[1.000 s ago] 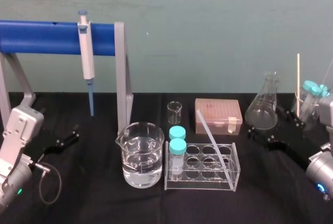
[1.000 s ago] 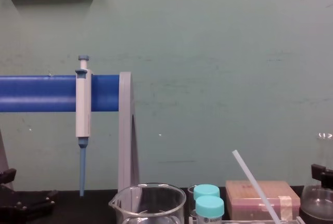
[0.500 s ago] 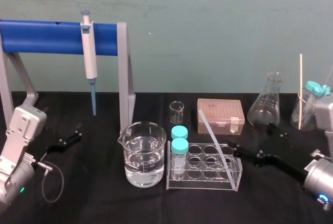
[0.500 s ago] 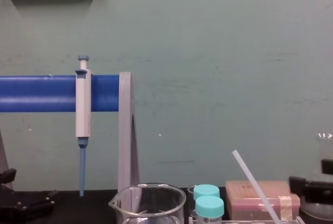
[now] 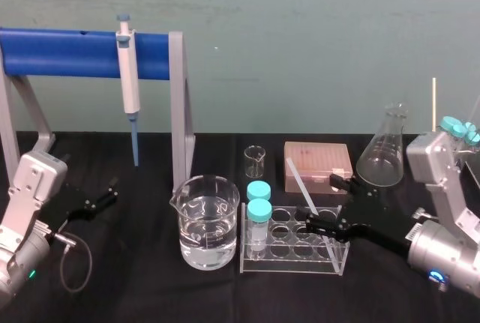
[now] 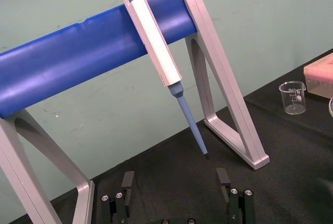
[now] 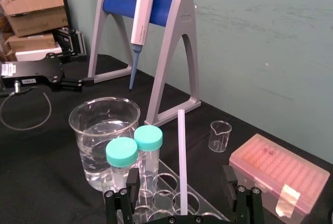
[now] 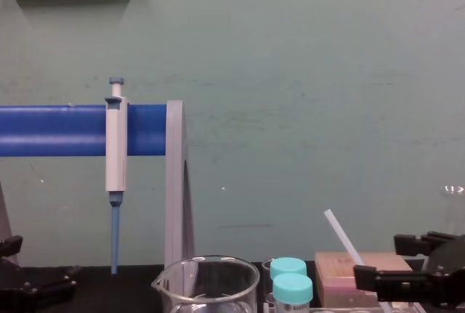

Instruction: Pick up the stirring rod with one hand, then place it down.

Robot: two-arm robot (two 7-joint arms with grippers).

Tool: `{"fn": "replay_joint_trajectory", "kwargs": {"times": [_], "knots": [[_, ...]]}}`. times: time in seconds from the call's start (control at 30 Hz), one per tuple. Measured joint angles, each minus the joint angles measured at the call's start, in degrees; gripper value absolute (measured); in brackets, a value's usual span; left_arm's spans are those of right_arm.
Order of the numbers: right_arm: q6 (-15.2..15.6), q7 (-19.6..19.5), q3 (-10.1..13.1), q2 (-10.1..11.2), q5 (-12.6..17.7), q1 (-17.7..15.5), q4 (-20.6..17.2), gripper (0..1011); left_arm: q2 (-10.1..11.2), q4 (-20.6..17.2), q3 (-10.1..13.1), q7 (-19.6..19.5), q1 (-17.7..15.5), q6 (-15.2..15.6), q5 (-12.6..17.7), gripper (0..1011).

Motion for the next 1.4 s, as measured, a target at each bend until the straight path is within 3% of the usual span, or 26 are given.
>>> {"fn": "replay_joint_trajectory", "kwargs": {"times": [0.2, 0.53, 0.97, 1.13, 1.4], "knots": [[0.7, 0.4, -1.2, -2.7, -2.3, 3.0, 3.3, 1002, 0.0, 0.0, 0.0, 0.0, 0.0, 0.0, 0.0, 1000], [2.1, 0.7, -1.9, -5.2, -4.3, 5.3, 6.4, 1002, 0.0, 0.0, 0.0, 0.0, 0.0, 0.0, 0.0, 1000], [2.2, 0.6, -2.0, -5.3, -4.8, 5.5, 6.6, 994, 0.0, 0.0, 0.0, 0.0, 0.0, 0.0, 0.0, 1000], [2.2, 0.5, -2.0, -5.3, -4.7, 5.5, 6.5, 908, 0.0, 0.0, 0.0, 0.0, 0.0, 0.0, 0.0, 1000], [2.1, 0.5, -1.9, -5.3, -4.6, 5.4, 6.4, 653, 0.0, 0.0, 0.0, 0.0, 0.0, 0.0, 0.0, 1000]]}}
